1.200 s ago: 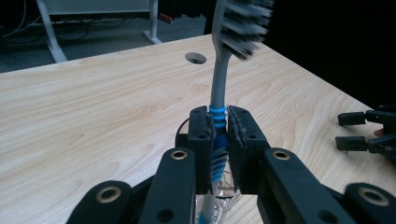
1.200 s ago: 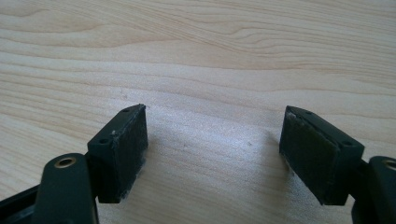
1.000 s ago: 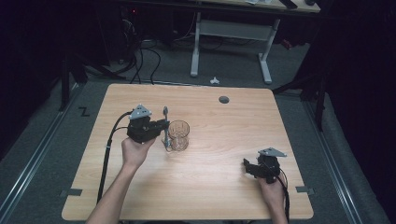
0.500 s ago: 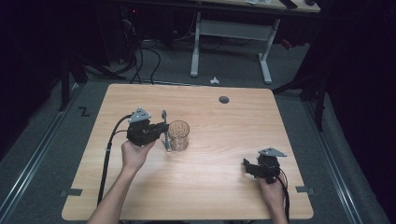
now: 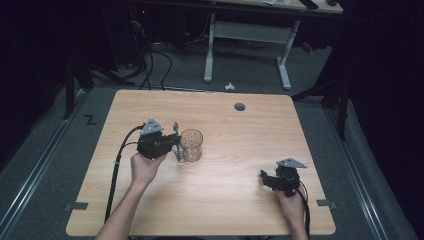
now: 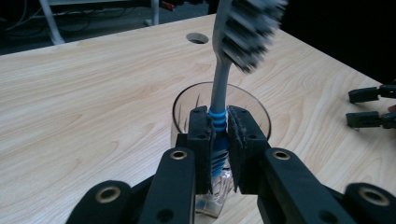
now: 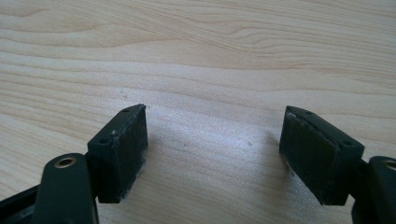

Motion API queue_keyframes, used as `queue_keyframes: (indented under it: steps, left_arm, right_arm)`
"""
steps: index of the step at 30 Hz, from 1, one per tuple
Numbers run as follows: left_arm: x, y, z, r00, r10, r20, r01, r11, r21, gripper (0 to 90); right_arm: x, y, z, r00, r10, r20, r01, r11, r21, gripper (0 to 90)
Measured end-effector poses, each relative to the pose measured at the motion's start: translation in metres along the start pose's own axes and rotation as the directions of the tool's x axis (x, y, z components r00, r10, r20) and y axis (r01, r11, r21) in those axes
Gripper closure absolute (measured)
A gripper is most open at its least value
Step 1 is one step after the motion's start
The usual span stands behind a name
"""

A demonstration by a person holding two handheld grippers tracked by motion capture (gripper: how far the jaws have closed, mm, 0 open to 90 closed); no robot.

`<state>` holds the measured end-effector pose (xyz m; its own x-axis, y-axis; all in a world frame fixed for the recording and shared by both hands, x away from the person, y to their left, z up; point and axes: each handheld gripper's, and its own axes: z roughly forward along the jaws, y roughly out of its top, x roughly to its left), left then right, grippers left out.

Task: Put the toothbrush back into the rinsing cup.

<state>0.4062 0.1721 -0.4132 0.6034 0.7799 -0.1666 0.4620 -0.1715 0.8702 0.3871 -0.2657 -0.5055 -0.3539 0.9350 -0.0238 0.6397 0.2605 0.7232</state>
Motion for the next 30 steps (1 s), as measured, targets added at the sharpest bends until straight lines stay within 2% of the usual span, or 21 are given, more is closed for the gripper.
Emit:
queue_keyframes:
  steps: [13, 25, 30]
  left_arm:
    - [-0.001, -0.006, 0.003, 0.9999, 0.012, -0.007, -0.012, 0.9996, 0.024, 79.9]
    - [0.0, -0.011, 0.007, 1.0, 0.002, -0.004, -0.002, 0.9993, 0.037, 79.2]
    - [-0.001, -0.011, 0.008, 0.9999, 0.012, -0.001, -0.012, 0.9982, 0.059, 74.6]
  right_arm:
    - [0.0, 0.0, 0.0, 1.0, 0.0, -0.001, 0.0, 1.0, 0.0, 23.7]
    - [0.0, 0.0, 0.0, 1.0, 0.0, -0.001, 0.0, 1.0, 0.0, 23.7]
    - [0.0, 0.0, 0.0, 1.0, 0.0, 0.0, 0.0, 1.0, 0.0, 23.8]
